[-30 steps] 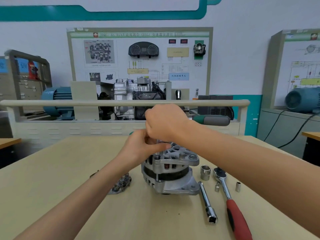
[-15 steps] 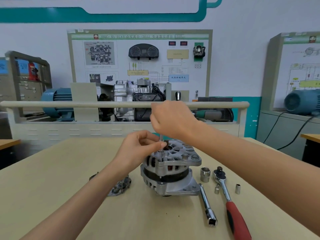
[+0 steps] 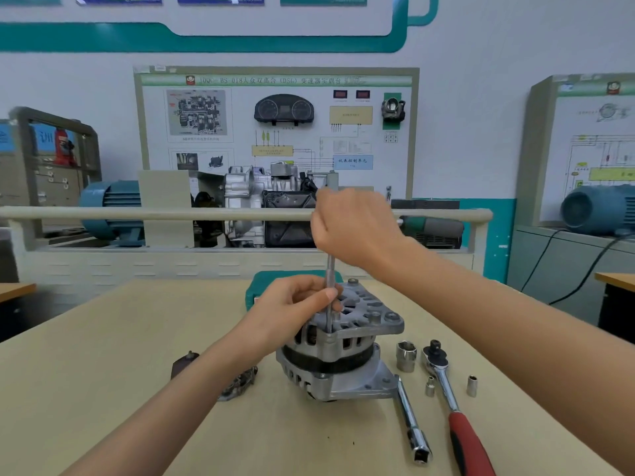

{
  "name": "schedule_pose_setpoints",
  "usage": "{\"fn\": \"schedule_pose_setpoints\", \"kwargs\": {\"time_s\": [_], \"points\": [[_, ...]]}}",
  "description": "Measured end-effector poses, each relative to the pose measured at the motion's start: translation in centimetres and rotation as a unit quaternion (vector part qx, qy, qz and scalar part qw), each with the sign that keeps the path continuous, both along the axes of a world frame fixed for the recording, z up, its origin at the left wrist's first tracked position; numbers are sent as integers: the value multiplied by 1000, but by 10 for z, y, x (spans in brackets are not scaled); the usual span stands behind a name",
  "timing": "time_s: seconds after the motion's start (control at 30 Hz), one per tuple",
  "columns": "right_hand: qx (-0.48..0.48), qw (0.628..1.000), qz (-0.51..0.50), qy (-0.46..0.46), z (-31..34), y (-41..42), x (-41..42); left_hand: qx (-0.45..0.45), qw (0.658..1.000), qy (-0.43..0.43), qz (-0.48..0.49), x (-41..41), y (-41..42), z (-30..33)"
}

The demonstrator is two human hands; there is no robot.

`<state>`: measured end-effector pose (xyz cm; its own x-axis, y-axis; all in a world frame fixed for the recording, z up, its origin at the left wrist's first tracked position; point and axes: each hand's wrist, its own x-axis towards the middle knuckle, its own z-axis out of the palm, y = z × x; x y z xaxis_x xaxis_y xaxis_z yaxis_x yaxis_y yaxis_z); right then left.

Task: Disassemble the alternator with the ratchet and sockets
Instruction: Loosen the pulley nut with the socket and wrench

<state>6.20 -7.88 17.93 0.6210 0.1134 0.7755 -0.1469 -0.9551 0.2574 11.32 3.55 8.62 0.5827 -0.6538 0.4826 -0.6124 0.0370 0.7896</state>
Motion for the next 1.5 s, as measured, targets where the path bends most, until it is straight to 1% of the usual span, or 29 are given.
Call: {"fn": "schedule_pose_setpoints", "kwargs": {"time_s": [0.1,0.17,0.2,0.27,0.3,0.33,0.37,0.4,0.47,0.5,0.53,0.6,0.73,0.87,0.93,1.07,1.27,1.43,1.5], "points": [[38,998,-15,-44,13,-6,-1,-42,999,6,20,-5,-6,5],[97,993,-5,-68,16,-12,-1,-68,997,20,38,-8,-11,11],[134,988,6,-76,17,-16,-2,-68,996,9,56,-8,-13,13],[196,979,32,-54,18,-22,-4,-39,992,-65,102,-6,-14,17],[222,974,51,-12,20,-25,-7,-23,988,-105,112,-5,-12,18],[255,962,81,50,21,-29,-11,-5,983,-143,117,-3,-9,19],[296,939,117,129,23,-32,-16,16,976,-182,122,-1,-6,20],[335,906,143,214,24,-35,-21,41,964,-228,131,2,-1,21],[376,842,156,355,24,-40,-27,87,920,-346,164,8,9,24],[386,817,160,396,22,-41,-28,96,892,-403,179,11,14,26],[393,801,169,418,19,-41,-29,101,871,-444,185,13,20,28],[395,789,194,430,14,-36,-30,115,847,-487,178,15,29,32],[375,783,222,444,3,-23,-31,120,815,-549,144,17,40,36],[383,752,244,477,-13,-10,-30,131,760,-623,130,13,46,40],[402,737,269,473,-21,-7,-31,137,745,-641,124,13,49,41],[411,719,311,466,-34,-1,-30,142,716,-674,112,15,57,40],[424,704,334,461,-48,4,-23,149,708,-683,100,17,65,36],[453,672,353,467,-55,7,-25,147,721,-673,73,17,72,35],[467,658,352,474,-56,8,-26,159,707,-686,67,15,74,37]]}}
